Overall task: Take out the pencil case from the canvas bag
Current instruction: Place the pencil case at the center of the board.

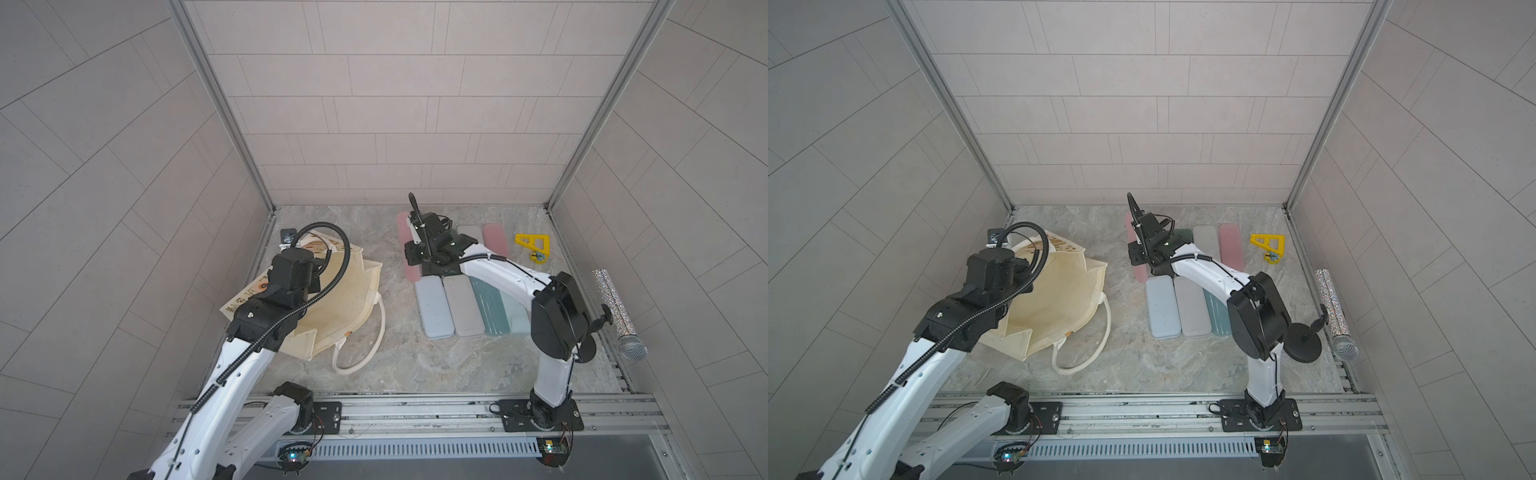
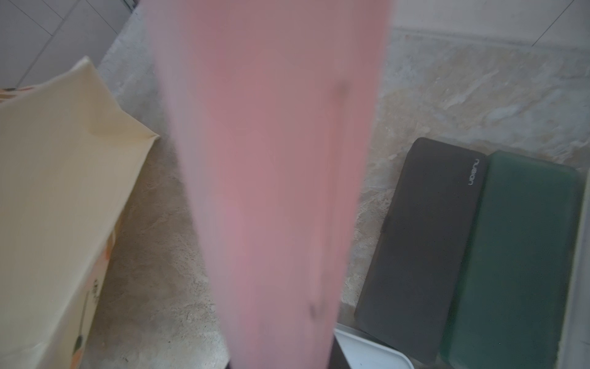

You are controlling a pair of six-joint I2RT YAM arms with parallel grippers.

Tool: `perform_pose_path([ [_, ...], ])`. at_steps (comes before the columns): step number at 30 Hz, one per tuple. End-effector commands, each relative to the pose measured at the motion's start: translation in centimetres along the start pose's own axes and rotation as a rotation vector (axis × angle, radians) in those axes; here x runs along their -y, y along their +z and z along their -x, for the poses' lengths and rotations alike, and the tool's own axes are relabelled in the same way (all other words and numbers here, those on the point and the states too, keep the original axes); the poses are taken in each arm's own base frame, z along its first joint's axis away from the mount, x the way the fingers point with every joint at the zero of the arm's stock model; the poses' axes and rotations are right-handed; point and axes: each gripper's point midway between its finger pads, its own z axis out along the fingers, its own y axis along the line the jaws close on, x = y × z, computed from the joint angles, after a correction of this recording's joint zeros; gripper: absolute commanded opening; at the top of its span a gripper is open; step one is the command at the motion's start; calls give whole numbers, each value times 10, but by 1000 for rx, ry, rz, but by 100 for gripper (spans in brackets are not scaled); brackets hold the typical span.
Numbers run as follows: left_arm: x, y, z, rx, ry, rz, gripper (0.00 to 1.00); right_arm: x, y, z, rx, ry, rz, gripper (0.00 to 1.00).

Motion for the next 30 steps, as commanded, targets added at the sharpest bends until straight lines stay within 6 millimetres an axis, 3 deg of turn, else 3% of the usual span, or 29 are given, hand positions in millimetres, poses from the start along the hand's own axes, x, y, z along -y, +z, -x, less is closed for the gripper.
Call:
perform_pose_path([
  [1, -6, -4, 13, 66, -31, 23, 0, 3, 11, 9, -25, 39, -15, 21],
  [6, -7, -4, 13, 69, -26, 22, 0, 6, 43, 13, -65, 39, -55, 21],
  [11, -6, -3, 12, 65, -20, 20, 0, 23, 63, 15, -123, -6, -179, 22],
  [20, -3, -1, 11, 58, -16, 11, 0, 42, 78, 14, -172, -47, -324, 24],
  [30, -1, 1, 10, 52, -11, 3, 0, 48, 89, 8, -203, -86, -390, 30],
])
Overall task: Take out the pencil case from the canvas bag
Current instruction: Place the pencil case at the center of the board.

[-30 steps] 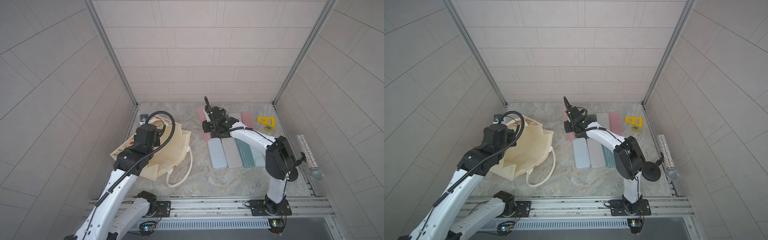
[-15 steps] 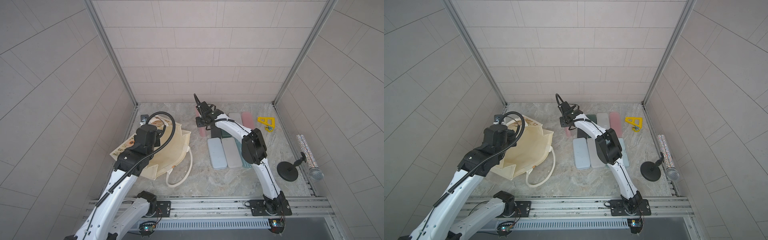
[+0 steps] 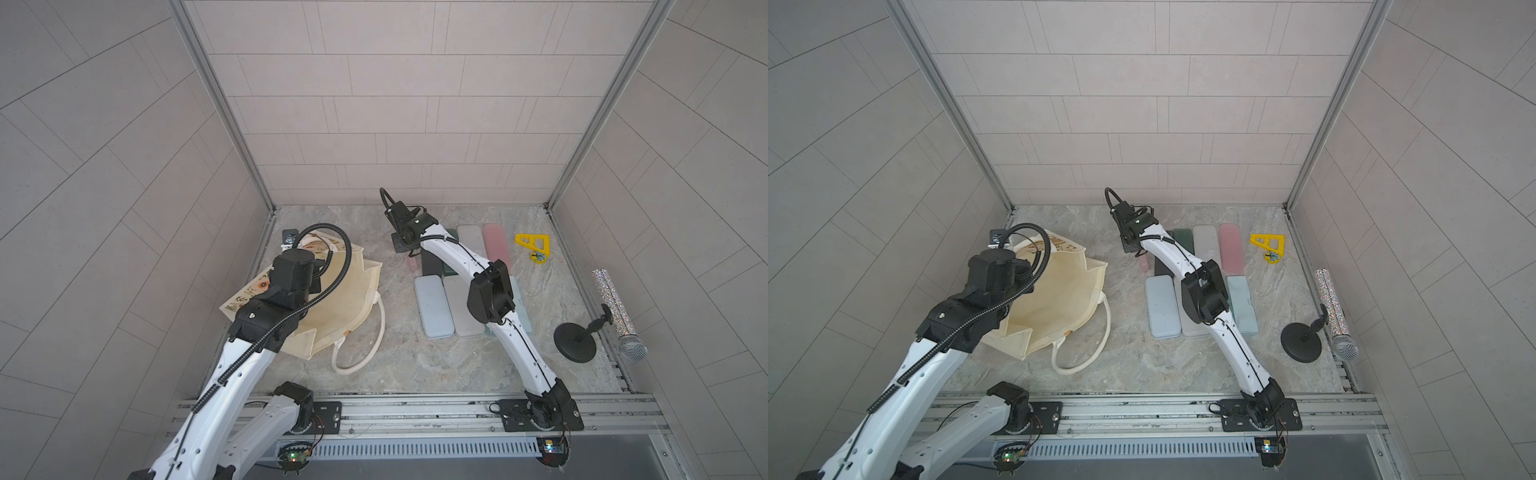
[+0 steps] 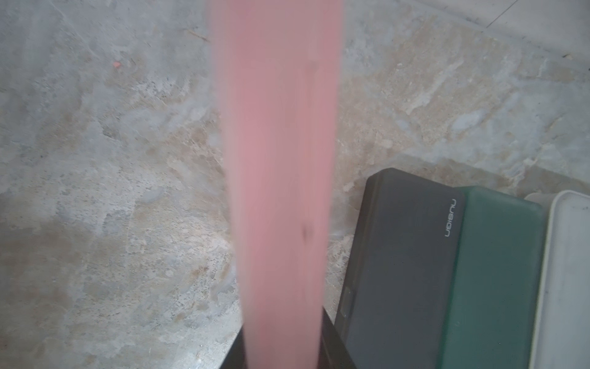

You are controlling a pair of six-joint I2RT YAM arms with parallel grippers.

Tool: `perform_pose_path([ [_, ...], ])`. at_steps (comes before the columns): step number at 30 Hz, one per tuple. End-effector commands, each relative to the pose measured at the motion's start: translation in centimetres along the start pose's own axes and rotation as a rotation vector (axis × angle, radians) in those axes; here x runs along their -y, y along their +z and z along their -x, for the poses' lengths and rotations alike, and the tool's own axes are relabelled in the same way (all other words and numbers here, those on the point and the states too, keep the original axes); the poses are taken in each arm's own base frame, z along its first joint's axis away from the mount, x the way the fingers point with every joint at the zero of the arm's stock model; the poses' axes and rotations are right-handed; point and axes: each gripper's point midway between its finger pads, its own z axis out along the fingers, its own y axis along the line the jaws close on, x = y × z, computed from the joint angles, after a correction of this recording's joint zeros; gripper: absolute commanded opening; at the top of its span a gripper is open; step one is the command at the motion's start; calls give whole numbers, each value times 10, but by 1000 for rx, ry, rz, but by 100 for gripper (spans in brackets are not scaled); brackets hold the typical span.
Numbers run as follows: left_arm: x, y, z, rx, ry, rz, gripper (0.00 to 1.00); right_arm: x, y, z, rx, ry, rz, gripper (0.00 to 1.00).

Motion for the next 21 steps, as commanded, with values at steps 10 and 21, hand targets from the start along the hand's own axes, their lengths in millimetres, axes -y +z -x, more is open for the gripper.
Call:
perform_pose_path([
  [10, 0, 0, 11, 45, -23, -5, 0, 2, 8, -13, -42, -35, -47, 35],
  [21, 1, 0, 11, 43, -22, -13, 0, -27, -10, -5, 17, -118, -14, 41],
])
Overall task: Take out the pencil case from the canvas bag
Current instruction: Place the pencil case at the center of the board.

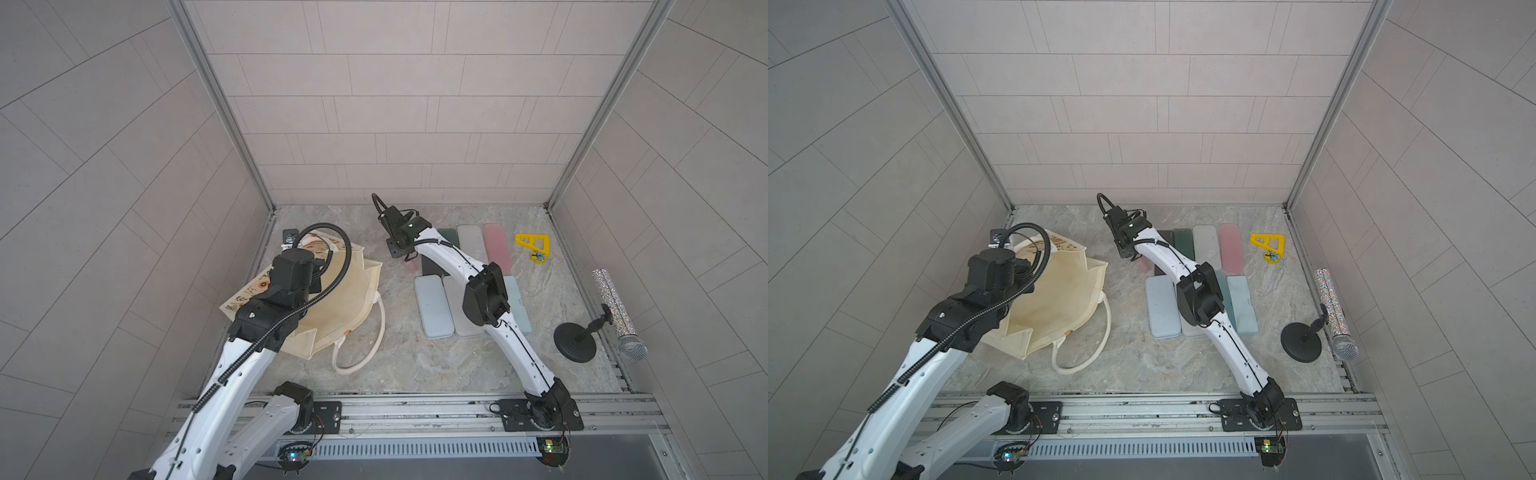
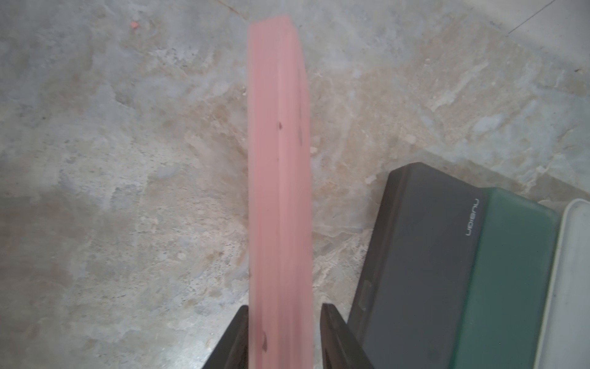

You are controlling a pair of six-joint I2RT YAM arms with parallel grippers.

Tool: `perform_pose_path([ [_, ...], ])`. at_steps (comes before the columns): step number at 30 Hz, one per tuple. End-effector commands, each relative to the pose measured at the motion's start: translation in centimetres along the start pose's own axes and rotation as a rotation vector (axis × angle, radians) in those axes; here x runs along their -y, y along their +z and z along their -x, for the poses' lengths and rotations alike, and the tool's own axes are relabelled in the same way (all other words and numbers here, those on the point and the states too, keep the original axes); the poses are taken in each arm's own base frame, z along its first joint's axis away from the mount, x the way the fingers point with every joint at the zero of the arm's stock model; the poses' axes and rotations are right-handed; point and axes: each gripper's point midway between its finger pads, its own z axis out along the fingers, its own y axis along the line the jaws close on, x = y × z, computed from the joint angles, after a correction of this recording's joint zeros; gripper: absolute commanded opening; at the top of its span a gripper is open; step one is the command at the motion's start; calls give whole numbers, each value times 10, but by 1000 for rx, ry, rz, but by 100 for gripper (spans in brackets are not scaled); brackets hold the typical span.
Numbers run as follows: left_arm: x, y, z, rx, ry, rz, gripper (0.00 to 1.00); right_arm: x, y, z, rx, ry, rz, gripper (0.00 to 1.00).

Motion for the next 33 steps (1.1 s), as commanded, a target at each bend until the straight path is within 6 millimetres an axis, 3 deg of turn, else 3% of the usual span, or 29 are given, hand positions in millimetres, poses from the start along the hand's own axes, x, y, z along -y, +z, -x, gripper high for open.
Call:
perform_pose_path([
  [1, -1, -1, 12, 48, -21, 2, 0, -4, -10, 4, 25, -36, -23, 42],
  [13, -8, -3, 13, 53, -32, 30, 0, -26, -23, 10, 62, -68, 98, 47],
  [24, -11, -2, 12, 50, -42, 41, 0, -19, 11, -4, 39, -93, 96, 75],
  [33, -8, -1, 11, 48, -39, 26, 0, -18, 33, -13, -9, -50, 161, 80],
])
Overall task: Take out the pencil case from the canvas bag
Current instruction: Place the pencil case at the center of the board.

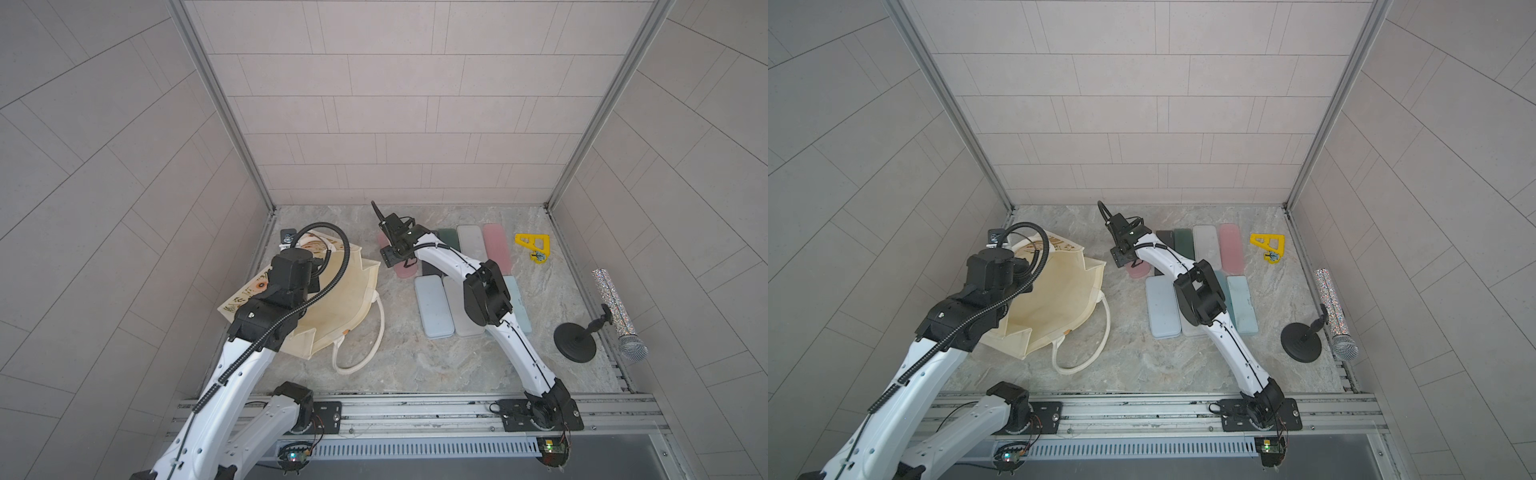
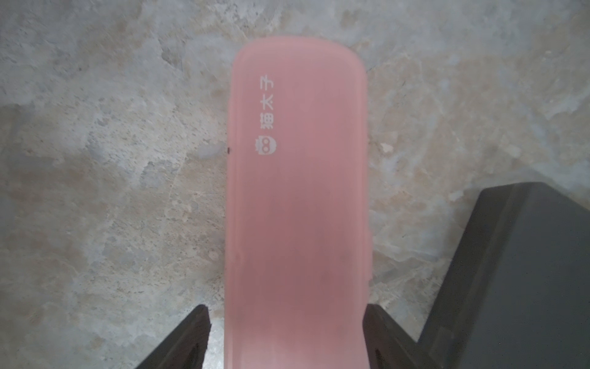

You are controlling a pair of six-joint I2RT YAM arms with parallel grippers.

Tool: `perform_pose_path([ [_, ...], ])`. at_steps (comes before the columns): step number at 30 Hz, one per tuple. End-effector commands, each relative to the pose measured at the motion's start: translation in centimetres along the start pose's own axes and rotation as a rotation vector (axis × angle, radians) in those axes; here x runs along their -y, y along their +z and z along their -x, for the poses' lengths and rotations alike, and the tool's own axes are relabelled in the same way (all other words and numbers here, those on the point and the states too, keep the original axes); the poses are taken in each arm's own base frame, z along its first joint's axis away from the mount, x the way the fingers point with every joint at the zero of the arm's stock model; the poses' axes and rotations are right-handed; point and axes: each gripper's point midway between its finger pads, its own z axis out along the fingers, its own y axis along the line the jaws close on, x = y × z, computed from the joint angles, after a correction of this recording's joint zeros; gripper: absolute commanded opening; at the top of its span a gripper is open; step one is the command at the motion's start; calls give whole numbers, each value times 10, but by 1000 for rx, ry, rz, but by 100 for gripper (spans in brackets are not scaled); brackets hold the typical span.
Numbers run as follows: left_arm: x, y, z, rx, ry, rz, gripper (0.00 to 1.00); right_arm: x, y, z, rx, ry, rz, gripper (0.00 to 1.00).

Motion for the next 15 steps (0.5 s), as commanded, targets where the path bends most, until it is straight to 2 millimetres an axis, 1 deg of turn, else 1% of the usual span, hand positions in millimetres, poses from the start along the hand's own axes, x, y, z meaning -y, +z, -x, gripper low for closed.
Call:
perform_pose_path([
  [1, -1, -2, 11, 48, -30, 1, 0, -1, 5, -2, -13, 21, 34, 81],
  [13, 2, -1, 11, 45, -27, -18, 0, 7, 18, -18, -59, 59, 22, 81],
  [15, 3, -1, 11, 44, -26, -20, 0, 6, 20, -20, -67, 66, 35, 81],
])
